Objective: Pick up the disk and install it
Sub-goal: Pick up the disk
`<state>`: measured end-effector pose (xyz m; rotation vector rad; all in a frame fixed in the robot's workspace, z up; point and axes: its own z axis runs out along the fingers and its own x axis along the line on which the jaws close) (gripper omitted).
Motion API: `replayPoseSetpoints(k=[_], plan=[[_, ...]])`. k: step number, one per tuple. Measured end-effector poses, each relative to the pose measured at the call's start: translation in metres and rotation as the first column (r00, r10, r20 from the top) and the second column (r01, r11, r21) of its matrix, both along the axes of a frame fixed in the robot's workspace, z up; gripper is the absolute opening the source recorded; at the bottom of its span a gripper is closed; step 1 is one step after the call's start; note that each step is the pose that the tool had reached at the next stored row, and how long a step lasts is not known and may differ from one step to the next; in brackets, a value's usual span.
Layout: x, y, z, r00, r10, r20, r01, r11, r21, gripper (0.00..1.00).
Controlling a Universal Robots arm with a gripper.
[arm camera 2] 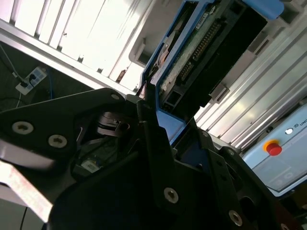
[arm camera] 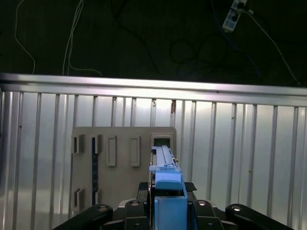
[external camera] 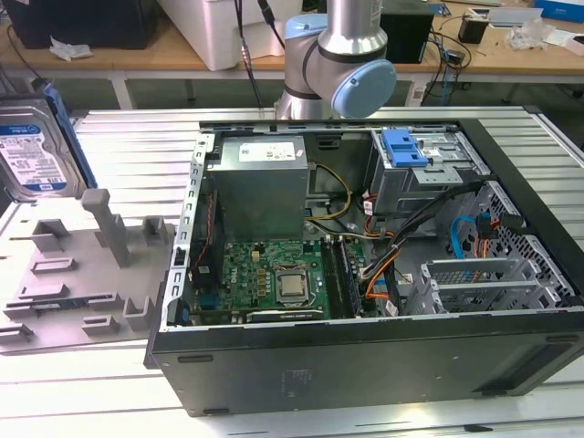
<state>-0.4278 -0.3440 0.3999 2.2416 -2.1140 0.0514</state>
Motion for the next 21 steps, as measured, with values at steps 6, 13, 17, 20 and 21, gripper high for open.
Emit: replayPoseSetpoints(k=[6,13,17,20,21], plan=[[0.000,-0.0001,0.0085,1.0000,0.000,0.0000,0.000,1.0000,0.0000,0.37],[0.000,-0.0002,0.0190,1.0000,0.000,0.0001,0.000,1.0000,0.0000,0.37],[0.000,-0.0002,0.0250,1.0000,0.000,0.0000,0.000,1.0000,0.0000,0.37],[0.000,-0.0002,0.0289,1.0000,0.000,0.0000,0.000,1.0000,0.0000,0.37],[0.000,-0.0002,0.0302,1.0000,0.000,0.0000,0.000,1.0000,0.0000,0.37]])
